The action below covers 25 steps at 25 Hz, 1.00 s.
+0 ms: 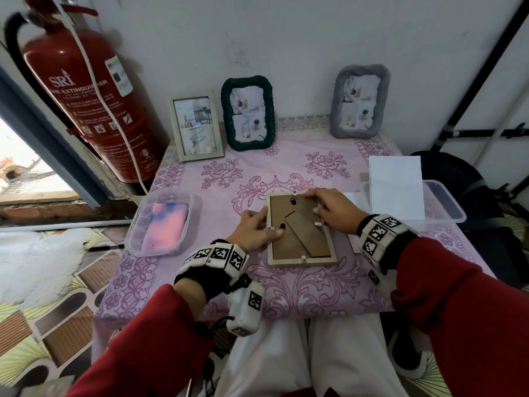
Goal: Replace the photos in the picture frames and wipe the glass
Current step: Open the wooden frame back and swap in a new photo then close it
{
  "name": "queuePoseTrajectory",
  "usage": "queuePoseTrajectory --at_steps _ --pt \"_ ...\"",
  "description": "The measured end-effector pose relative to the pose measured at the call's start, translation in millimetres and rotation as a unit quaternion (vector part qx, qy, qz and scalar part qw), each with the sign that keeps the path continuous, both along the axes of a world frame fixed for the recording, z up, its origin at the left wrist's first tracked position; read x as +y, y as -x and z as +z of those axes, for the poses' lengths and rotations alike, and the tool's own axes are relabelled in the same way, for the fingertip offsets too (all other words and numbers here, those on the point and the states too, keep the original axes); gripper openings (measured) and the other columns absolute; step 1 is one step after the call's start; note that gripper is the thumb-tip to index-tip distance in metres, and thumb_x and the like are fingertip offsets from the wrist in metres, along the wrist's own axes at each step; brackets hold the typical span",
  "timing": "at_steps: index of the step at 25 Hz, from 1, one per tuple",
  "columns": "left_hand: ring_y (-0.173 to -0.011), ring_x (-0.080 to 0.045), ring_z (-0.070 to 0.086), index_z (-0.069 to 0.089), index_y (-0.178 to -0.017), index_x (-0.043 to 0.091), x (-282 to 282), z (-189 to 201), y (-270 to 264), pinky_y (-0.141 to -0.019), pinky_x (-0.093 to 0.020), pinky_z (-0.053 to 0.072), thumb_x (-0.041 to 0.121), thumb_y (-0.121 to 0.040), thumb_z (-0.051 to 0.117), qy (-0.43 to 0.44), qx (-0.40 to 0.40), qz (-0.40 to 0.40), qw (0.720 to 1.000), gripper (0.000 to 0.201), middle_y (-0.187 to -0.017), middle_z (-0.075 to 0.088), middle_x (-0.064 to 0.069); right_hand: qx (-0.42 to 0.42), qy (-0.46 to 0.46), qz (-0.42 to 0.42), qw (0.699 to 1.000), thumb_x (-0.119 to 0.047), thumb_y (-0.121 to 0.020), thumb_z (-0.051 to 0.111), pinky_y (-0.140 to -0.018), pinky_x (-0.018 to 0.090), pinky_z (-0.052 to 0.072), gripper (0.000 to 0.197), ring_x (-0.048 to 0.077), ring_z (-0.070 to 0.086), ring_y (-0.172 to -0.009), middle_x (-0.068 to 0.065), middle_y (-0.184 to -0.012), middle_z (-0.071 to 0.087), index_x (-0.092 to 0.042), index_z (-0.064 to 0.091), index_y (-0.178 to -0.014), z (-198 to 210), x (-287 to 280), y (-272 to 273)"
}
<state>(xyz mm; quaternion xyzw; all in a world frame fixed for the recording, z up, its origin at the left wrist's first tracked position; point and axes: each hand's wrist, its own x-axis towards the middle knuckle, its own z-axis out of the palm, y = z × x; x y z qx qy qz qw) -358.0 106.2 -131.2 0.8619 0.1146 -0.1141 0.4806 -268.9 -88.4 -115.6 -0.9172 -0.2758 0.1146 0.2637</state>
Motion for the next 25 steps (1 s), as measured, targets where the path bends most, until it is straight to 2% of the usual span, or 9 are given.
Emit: queuePoseTrajectory --at_steps 4,7,11,13,15,17,20,22,25 --pt "-0.104 -0.012 0.043 0.035 -0.139 0.003 -1 -5 10 -0.101 -0.020 0.036 0.022 -0.079 0.072 -0.034 -0.035 0.040 0.998 0.073 -0.112 0.024 -0.003 -0.005 0.009 -0.055 0.998 -0.010 -0.087 0.057 -0.101 0.029 0.032 0.049 0.029 0.042 -0.121 0.016 -0.126 0.043 -0.010 0.043 -0.134 -6 -6 19" --pt "-0.101 -0.016 0.046 0.045 -0.130 0.004 -5 -4 17 -0.099 -0.020 0.037 0.022 -0.080 0.071 -0.071 -0.046 0.049 0.995 0.059 -0.107 0.026 -0.002 0.001 -0.018 -0.091 0.996 -0.009 -0.086 0.056 -0.087 0.021 0.034 0.046 0.027 0.051 -0.108 0.017 -0.117 0.046 -0.009 0.045 -0.131 -12 -8 35" --pt "-0.105 -0.023 0.051 0.048 -0.121 0.003 -11 4 22 -0.103 -0.027 0.041 0.010 -0.083 0.063 -0.030 -0.059 0.062 0.996 0.041 -0.113 0.028 -0.005 0.006 -0.065 -0.107 0.992 0.001 -0.084 0.053 -0.075 0.018 0.033 0.042 0.018 0.048 -0.087 0.014 -0.105 0.049 -0.010 0.053 -0.124 -10 -9 42" --pt "-0.095 -0.023 0.057 0.045 -0.119 0.003 -13 8 26 -0.088 -0.026 0.052 0.003 -0.086 0.057 0.039 -0.089 0.064 0.993 0.035 -0.112 0.045 -0.011 0.003 -0.105 -0.114 0.988 0.003 -0.083 0.054 -0.071 0.016 0.032 0.038 0.016 0.046 -0.081 0.015 -0.103 0.051 -0.010 0.058 -0.118 -6 -10 45" --pt "-0.075 -0.014 0.058 0.040 -0.122 0.003 -14 14 31 -0.062 -0.015 0.054 -0.002 -0.089 0.052 0.133 -0.104 0.068 0.983 0.035 -0.093 0.057 -0.009 -0.017 -0.133 -0.118 0.984 0.006 -0.082 0.054 -0.070 0.014 0.031 0.037 0.015 0.046 -0.081 0.014 -0.102 0.049 -0.010 0.060 -0.115 -1 -10 48" --pt "-0.067 -0.010 0.060 0.036 -0.125 0.007 -15 21 33 -0.058 -0.015 0.054 -0.005 -0.090 0.051 0.207 -0.113 0.075 0.969 0.040 -0.084 0.057 -0.005 -0.027 -0.152 -0.123 0.980 0.006 -0.083 0.053 -0.074 0.016 0.035 0.037 0.017 0.049 -0.084 0.015 -0.104 0.048 -0.011 0.061 -0.115 6 -9 48" --pt "-0.072 -0.015 0.058 0.033 -0.126 0.017 -19 30 32 -0.068 -0.021 0.053 -0.010 -0.087 0.053 0.249 -0.148 0.093 0.953 0.052 -0.085 0.058 -0.001 -0.017 -0.171 -0.131 0.976 -0.001 -0.086 0.057 -0.089 0.022 0.038 0.035 0.027 0.050 -0.106 0.017 -0.117 0.046 -0.015 0.060 -0.118 21 -6 46" --pt "-0.078 -0.024 0.051 0.037 -0.127 0.008 -23 33 30 -0.071 -0.024 0.051 -0.012 -0.085 0.054 0.241 -0.169 0.100 0.951 0.049 -0.086 0.056 -0.004 -0.041 -0.157 -0.133 0.978 -0.012 -0.086 0.062 -0.100 0.026 0.030 0.036 0.027 0.036 -0.123 0.015 -0.126 0.040 -0.019 0.059 -0.121 32 -1 45" --pt "-0.074 -0.025 0.052 0.042 -0.123 0.003 -28 40 28 -0.068 -0.024 0.048 -0.012 -0.082 0.057 0.244 -0.203 0.100 0.943 0.046 -0.087 0.054 -0.007 -0.098 -0.166 -0.143 0.971 -0.021 -0.084 0.065 -0.105 0.029 0.024 0.036 0.027 0.029 -0.129 0.013 -0.131 0.039 -0.025 0.060 -0.120 50 8 47"
